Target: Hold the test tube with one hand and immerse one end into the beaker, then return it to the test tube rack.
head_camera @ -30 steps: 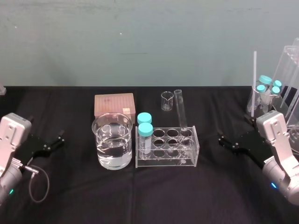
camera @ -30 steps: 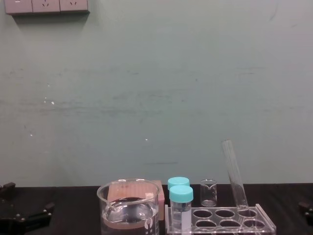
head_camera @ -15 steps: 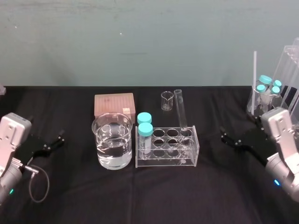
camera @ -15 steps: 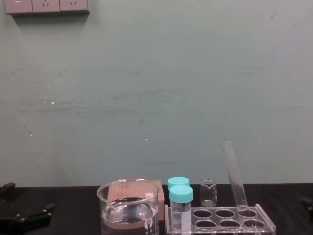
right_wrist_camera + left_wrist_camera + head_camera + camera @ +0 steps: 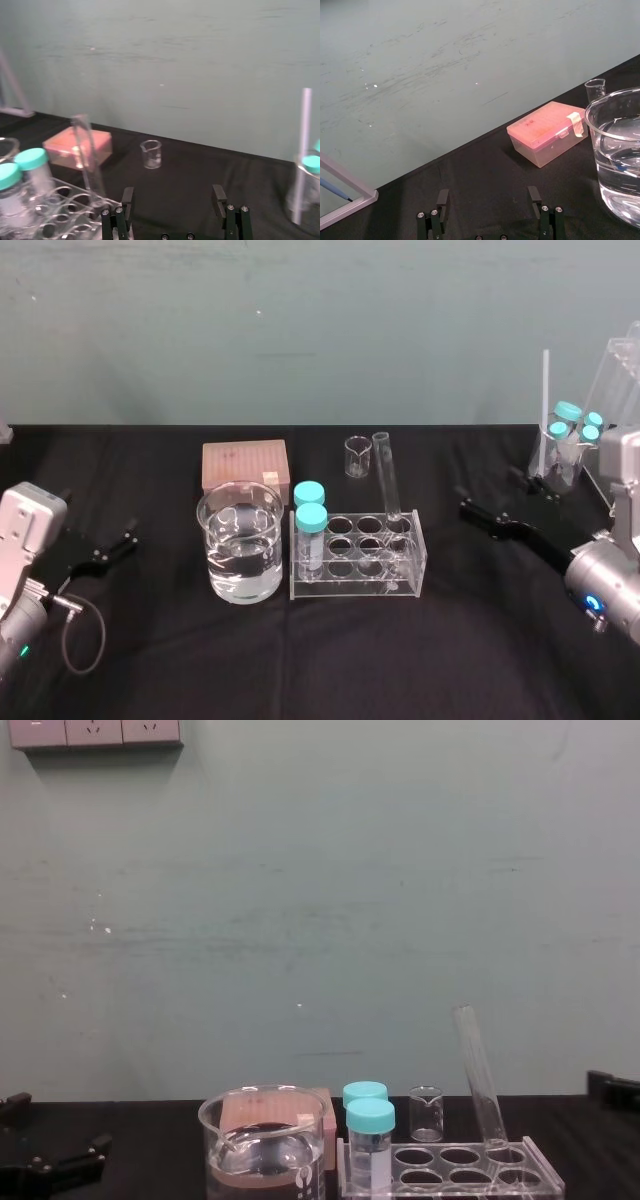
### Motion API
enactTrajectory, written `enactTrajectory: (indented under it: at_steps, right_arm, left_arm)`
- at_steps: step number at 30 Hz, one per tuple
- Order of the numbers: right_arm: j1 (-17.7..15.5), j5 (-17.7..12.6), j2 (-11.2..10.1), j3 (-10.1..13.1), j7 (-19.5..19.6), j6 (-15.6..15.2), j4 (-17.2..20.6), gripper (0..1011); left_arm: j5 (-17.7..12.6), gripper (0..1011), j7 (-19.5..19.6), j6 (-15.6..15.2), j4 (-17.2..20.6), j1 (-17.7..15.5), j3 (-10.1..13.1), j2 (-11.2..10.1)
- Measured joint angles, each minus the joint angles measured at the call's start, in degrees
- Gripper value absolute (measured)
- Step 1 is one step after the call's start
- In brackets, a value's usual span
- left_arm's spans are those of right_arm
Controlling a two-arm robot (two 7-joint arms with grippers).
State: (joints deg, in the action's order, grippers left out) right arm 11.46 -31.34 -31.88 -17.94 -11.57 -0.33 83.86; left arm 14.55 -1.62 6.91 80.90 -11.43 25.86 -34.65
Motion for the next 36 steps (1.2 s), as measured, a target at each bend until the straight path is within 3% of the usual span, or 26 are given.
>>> enactTrajectory:
  at_steps: [8,15,36]
  right_arm:
    - [3.4,2.6,-0.5,-2.5,-6.5,-1.1,-0.3,1000]
    - [6.3,4.7,0.7,-4.3,-9.9,-0.7,-1.9,1000]
    - [17.6,10.3,9.5,-7.9,-16.8,2.1,-16.8,1000]
  left_arm:
    - [0.0,1000,0.0,0.0,0.0,0.0,0.0,0.0]
    - [0.0,1000,0.0,0.0,0.0,0.0,0.0,0.0]
    - [0.0,1000,0.0,0.0,0.0,0.0,0.0,0.0]
